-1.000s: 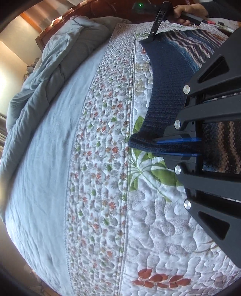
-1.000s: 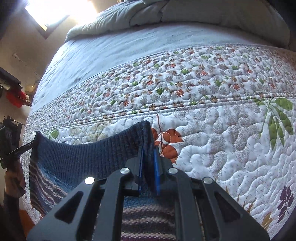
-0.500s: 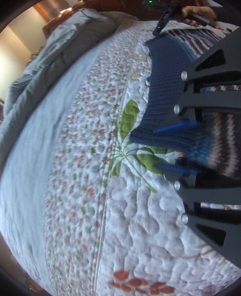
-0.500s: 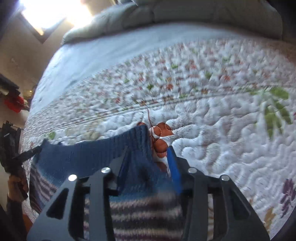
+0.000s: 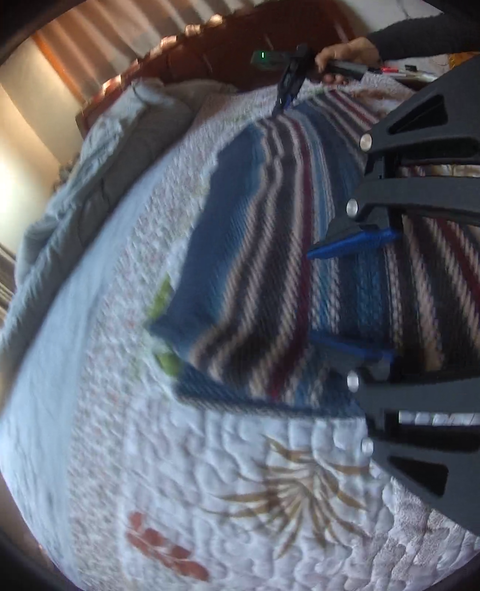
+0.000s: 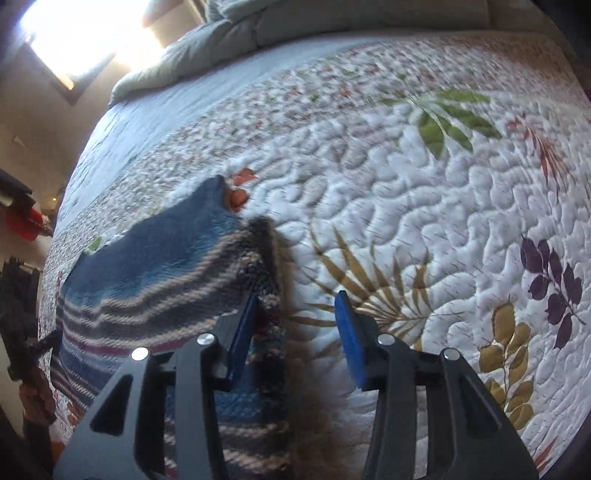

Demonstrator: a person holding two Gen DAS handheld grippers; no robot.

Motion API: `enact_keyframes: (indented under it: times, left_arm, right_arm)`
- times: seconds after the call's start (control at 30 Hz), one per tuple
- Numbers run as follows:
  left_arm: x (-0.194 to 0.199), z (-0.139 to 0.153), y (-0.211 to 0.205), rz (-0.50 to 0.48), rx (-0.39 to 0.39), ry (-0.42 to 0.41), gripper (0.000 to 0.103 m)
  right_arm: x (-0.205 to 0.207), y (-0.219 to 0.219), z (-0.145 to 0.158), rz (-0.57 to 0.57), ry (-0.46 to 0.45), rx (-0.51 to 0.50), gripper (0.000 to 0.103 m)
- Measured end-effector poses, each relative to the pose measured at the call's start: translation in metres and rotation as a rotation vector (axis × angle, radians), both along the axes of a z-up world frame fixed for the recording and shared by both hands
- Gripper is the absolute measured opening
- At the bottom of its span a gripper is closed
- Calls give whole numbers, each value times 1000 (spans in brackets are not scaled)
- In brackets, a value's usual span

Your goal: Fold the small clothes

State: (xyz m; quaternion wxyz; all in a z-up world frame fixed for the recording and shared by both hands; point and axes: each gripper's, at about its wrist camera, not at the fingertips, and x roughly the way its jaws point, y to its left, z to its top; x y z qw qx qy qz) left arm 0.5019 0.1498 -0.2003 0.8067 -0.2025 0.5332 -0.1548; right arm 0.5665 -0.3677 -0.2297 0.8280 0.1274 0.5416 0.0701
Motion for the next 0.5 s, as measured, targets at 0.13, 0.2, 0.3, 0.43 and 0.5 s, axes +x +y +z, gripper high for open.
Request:
enact_keyframes:
  times: [0.13, 0.2, 0.3, 0.43, 0.5]
  left_arm:
    - [-2, -5, 8, 34, -23, 1, 23]
    - [-11, 9, 12, 50, -72, -19, 25]
    - [-39, 33, 9, 31, -142, -80, 32]
    - [-77, 31, -14, -24, -102, -75, 32]
    - [-87, 16, -14, -9, -84, -47, 32]
  right_arm:
    - [-8, 5, 0, 11, -18, -37, 43]
    - [-26, 9, 21, 20, -68, 5, 40]
    - [-75, 22, 52, 78, -176, 51, 40]
    - [-128, 35, 45, 111, -182, 86, 38]
    - [-140, 31, 21, 83, -137, 63, 34]
